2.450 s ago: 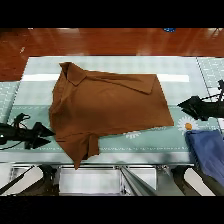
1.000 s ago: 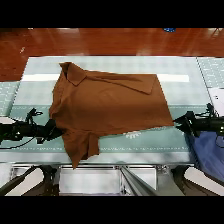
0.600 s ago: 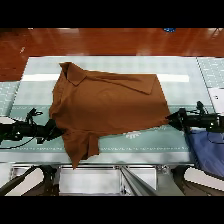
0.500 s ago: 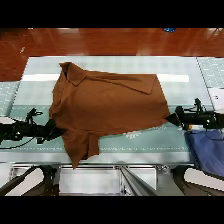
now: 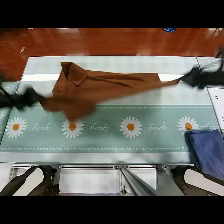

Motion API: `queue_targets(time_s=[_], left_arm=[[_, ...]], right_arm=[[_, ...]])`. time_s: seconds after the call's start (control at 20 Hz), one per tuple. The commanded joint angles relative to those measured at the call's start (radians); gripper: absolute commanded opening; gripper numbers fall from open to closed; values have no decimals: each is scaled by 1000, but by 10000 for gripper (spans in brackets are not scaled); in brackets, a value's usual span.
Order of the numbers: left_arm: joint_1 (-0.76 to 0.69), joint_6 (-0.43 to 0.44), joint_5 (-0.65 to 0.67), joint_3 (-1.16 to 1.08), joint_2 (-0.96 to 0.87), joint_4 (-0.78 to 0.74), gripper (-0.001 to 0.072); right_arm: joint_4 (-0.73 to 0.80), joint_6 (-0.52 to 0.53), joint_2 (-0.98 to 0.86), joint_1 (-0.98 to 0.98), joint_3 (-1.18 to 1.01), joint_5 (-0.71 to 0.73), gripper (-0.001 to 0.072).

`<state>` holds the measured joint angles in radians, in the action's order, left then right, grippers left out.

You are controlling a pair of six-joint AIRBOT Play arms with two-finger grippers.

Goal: Fold the shirts.

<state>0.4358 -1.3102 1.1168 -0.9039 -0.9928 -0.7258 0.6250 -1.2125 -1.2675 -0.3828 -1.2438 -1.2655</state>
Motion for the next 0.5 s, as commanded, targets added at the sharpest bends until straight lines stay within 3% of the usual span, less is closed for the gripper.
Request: queue_targets(time_s=[0.0, 0.25, 0.45], left_arm=[[0, 3, -71, -385, 94, 75, 16], [9, 6, -78, -826, 151, 63, 16], [32, 15, -58, -917, 272, -84, 17]], right_arm=[[-10, -7, 92, 5, -374, -17, 23], [63, -70, 261, 3, -657, -5, 23], [243, -125, 457, 3, -679, -37, 23]])
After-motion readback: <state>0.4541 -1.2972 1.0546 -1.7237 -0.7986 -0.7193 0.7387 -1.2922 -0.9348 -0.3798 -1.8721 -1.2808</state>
